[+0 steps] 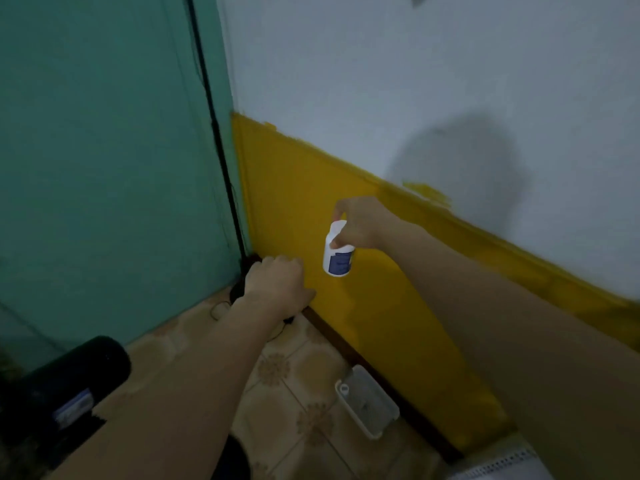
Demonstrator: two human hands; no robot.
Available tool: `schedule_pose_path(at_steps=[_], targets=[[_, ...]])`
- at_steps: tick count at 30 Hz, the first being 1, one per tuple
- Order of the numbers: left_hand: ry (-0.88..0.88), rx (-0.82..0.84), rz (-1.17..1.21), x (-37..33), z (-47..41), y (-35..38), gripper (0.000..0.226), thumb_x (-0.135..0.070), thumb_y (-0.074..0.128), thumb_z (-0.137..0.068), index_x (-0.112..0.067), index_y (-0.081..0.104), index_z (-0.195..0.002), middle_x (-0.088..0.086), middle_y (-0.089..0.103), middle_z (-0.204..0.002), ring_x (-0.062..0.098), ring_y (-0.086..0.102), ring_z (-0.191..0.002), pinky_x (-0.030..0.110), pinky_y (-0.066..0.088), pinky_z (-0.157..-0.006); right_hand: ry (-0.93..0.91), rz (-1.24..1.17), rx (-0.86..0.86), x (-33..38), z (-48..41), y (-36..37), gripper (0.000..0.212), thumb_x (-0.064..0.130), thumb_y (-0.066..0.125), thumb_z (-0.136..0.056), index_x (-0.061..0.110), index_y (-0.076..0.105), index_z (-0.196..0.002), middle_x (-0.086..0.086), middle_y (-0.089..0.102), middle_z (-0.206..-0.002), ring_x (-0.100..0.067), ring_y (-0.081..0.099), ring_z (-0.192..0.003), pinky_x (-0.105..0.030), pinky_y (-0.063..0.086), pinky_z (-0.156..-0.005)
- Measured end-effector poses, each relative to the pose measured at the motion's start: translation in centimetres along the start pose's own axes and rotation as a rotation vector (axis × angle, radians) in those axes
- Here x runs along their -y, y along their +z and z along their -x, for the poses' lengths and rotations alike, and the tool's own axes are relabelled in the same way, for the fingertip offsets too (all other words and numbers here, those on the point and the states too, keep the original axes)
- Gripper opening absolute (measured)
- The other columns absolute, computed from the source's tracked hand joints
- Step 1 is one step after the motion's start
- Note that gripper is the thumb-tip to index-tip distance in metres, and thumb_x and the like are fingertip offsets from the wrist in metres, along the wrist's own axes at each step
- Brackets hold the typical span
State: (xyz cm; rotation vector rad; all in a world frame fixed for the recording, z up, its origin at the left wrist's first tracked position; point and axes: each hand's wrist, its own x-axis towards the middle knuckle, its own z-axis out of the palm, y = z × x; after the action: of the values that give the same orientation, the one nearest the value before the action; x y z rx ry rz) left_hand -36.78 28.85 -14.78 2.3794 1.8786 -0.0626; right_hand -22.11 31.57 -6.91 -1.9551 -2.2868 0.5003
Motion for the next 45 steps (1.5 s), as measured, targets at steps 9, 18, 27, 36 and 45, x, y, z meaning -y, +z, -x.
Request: schedule_pose_path(at_steps=[9, 18, 27, 36, 45], targets=[[0.269, 0.131, -0.016, -4.6, -12.6, 12.8, 0.040, -0.049, 0.050, -0.090, -0.013, 0.050, -0.107, 0.010, 0.056, -0.109, 0.028, 0.053, -0.103, 0.038, 0.046, -0.082, 0.337, -0.061, 0.038, -13.7, -7.4, 8.6, 0.038, 0.013, 0.065, -0.087, 0.005, 0.052, -0.122, -0.014, 0.055, -0.114, -0.029, 0.057, -0.098, -0.033, 0.045, -0.068], [0.359, 0.362, -0.004, -8.4, -18.2, 30.9, 0.047, -0.044, 0.045, -0.095, -0.011, 0.043, -0.128, 0.010, 0.051, -0.127, 0.024, 0.052, -0.113, 0.033, 0.043, -0.086, 0.480, -0.115, 0.207, -25.7, -11.6, 27.6, 0.036, 0.005, 0.059, -0.090, 0.008, 0.049, -0.124, -0.017, 0.053, -0.121, -0.033, 0.054, -0.103, -0.041, 0.049, -0.079], [0.353, 0.479, -0.053, -7.9, -22.3, 54.9, 0.046, -0.046, 0.048, -0.091, -0.011, 0.048, -0.121, 0.010, 0.055, -0.116, 0.027, 0.051, -0.109, 0.036, 0.042, -0.088, 0.453, -0.152, 0.242, -35.4, -16.8, 54.4, 0.046, 0.017, 0.067, -0.087, 0.012, 0.049, -0.129, -0.016, 0.051, -0.127, -0.035, 0.052, -0.112, -0.044, 0.047, -0.090], [0.346, 0.595, -0.162, -4.3, -24.7, 76.6, 0.050, -0.051, 0.046, -0.092, -0.009, 0.047, -0.120, 0.011, 0.052, -0.117, 0.028, 0.049, -0.111, 0.037, 0.041, -0.088, 0.450, -0.152, 0.284, -42.1, -21.5, 78.6, 0.048, 0.017, 0.060, -0.091, 0.008, 0.045, -0.135, -0.016, 0.051, -0.134, -0.032, 0.048, -0.123, -0.039, 0.039, -0.103], [0.377, 0.530, -0.142, -2.6, -25.1, 83.3, 0.048, -0.047, 0.047, -0.092, -0.006, 0.048, -0.116, 0.014, 0.052, -0.115, 0.031, 0.049, -0.109, 0.038, 0.041, -0.084, 0.443, -0.085, 0.191, -42.6, -20.8, 87.7, 0.044, 0.021, 0.056, -0.093, 0.010, 0.042, -0.134, -0.019, 0.043, -0.132, -0.033, 0.043, -0.121, -0.037, 0.037, -0.097]])
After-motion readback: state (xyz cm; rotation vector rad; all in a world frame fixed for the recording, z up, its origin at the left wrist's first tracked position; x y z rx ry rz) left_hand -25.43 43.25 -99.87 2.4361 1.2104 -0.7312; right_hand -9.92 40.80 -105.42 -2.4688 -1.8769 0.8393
